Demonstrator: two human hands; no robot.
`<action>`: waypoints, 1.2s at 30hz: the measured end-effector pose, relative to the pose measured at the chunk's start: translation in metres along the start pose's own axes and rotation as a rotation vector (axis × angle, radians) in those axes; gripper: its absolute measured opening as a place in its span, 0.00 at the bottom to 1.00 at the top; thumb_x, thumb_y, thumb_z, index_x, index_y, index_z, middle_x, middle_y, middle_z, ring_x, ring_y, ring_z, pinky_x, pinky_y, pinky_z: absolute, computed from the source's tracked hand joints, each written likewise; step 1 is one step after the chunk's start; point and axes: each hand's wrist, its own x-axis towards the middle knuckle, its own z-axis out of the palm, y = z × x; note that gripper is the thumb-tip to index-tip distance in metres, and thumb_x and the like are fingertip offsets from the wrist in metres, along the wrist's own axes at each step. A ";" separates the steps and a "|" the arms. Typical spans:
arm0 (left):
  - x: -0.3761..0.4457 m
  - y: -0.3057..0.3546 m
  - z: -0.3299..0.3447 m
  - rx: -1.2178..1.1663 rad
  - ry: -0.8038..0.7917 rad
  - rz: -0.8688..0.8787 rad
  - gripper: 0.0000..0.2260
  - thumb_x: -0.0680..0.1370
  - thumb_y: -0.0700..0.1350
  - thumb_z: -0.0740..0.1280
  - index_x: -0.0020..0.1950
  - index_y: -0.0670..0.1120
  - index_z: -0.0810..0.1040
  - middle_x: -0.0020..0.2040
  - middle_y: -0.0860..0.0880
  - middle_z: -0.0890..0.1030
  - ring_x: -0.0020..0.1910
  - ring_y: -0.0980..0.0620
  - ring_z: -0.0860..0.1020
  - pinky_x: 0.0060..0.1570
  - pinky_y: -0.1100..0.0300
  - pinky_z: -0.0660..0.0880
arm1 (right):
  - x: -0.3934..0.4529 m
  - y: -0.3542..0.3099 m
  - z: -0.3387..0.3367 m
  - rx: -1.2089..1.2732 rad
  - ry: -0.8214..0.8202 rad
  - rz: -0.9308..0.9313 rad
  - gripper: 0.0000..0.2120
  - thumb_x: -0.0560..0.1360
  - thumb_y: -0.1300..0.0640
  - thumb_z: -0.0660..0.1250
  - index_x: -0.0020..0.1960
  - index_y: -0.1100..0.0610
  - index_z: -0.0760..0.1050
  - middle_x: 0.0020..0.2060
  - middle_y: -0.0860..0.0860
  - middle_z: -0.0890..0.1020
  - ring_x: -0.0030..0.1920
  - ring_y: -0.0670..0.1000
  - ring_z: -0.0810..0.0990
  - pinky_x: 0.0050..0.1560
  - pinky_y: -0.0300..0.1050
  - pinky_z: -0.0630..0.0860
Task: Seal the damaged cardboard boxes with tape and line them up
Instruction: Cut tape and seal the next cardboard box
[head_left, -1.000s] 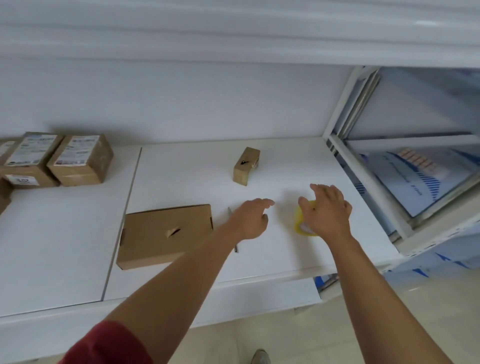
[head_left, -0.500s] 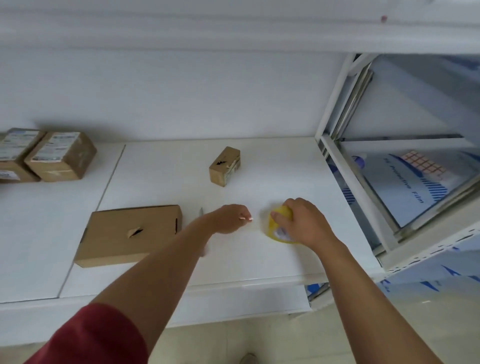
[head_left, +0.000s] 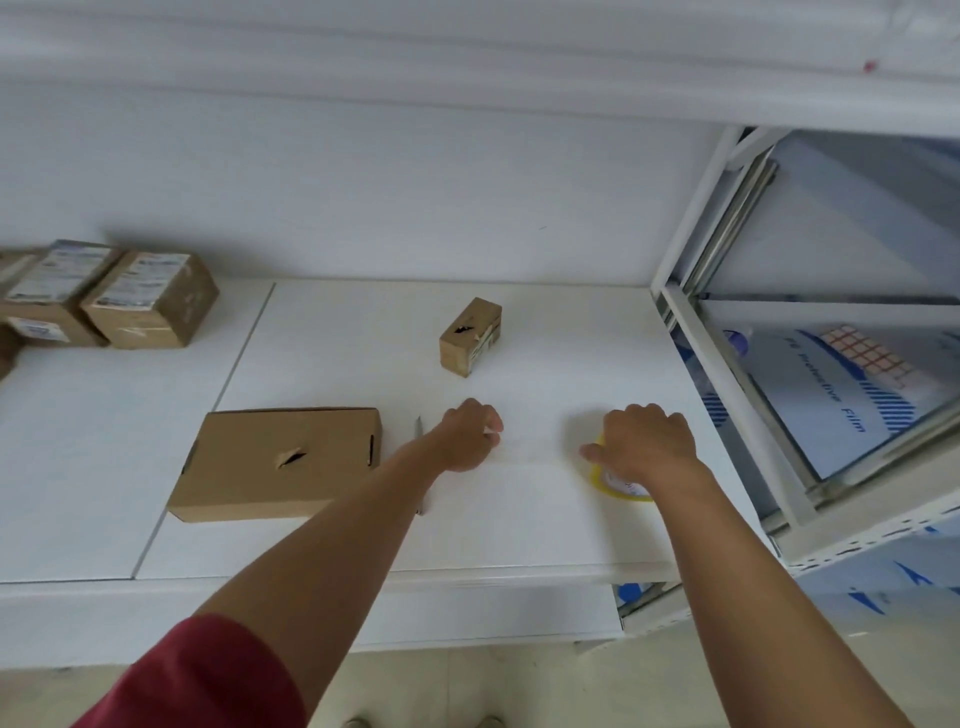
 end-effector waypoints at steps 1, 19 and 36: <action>-0.003 0.002 0.000 -0.024 0.020 -0.002 0.13 0.82 0.42 0.61 0.67 0.45 0.74 0.68 0.45 0.71 0.68 0.45 0.71 0.66 0.55 0.68 | 0.000 -0.001 -0.004 -0.007 0.001 0.015 0.21 0.78 0.37 0.57 0.55 0.53 0.75 0.55 0.53 0.75 0.62 0.57 0.70 0.57 0.51 0.64; -0.083 -0.040 -0.087 -0.541 0.842 -0.274 0.10 0.78 0.38 0.58 0.52 0.49 0.77 0.40 0.54 0.80 0.32 0.57 0.76 0.31 0.66 0.71 | 0.013 -0.187 0.028 0.451 0.297 -0.526 0.12 0.81 0.54 0.57 0.52 0.58 0.77 0.41 0.55 0.82 0.42 0.58 0.82 0.38 0.47 0.74; 0.009 0.035 0.034 0.084 -0.055 0.107 0.14 0.84 0.46 0.57 0.64 0.59 0.77 0.69 0.53 0.69 0.68 0.45 0.63 0.62 0.53 0.59 | 0.030 -0.023 -0.022 2.175 0.331 0.025 0.09 0.83 0.56 0.58 0.51 0.58 0.75 0.33 0.52 0.78 0.33 0.49 0.76 0.40 0.41 0.74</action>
